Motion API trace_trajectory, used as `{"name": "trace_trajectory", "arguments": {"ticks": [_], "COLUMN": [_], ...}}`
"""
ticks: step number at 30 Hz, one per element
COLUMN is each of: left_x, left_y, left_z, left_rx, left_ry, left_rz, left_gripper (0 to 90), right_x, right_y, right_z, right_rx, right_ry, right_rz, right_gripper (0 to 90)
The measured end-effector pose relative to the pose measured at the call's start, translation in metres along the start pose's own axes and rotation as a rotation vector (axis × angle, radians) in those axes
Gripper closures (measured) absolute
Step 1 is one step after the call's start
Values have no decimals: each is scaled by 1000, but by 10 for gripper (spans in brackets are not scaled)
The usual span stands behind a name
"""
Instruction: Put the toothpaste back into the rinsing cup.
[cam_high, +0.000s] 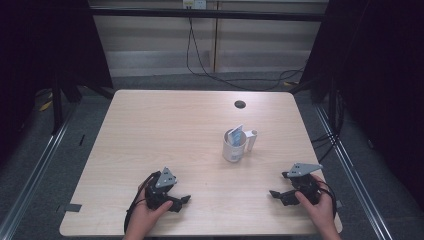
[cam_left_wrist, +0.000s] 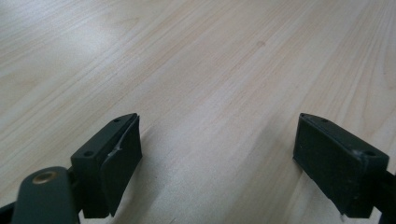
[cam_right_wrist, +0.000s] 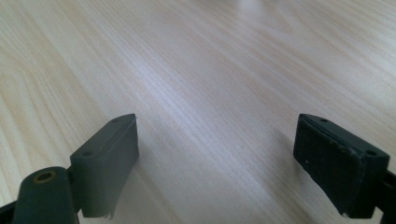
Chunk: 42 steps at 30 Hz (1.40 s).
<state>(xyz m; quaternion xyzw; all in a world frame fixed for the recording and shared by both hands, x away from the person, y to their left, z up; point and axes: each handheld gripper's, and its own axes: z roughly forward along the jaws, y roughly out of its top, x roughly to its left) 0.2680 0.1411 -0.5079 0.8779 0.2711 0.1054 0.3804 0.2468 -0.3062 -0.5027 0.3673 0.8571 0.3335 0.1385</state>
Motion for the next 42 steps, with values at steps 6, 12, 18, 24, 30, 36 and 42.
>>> {"name": "trace_trajectory", "arguments": {"ticks": [6, 12, 18, 24, 30, 36, 42], "left_x": [0, 0, 0, 0, 0, 0, 0], "left_y": [0, 0, 0, 0, 0, 0, 0], "left_z": [0, 0, 0, 0, 0, 0, 0], "left_rx": [0, 0, -1, -1, -1, -2, -1], "left_ry": [0, 0, -2, -2, -2, -2, -1], "left_rz": [0, 0, 0, 0, 0, 0, 0], "left_gripper": [150, 150, 150, 149, 149, 149, 149], "right_x": [-1, -2, -1, -1, -1, -1, -1], "right_y": [-4, -7, -11, -13, -13, -13, -13], "right_z": [0, -1, -1, -1, 0, 0, -1], "right_rx": [-12, -18, -51, -66, -67, -67, -66], "right_ry": [3, 1, -7, -11, -11, -11, -11], "right_rz": [1, 14, 20, 35, 39, 39, 39], "right_gripper": [138, 135, 128, 124, 123, 122, 123]}}
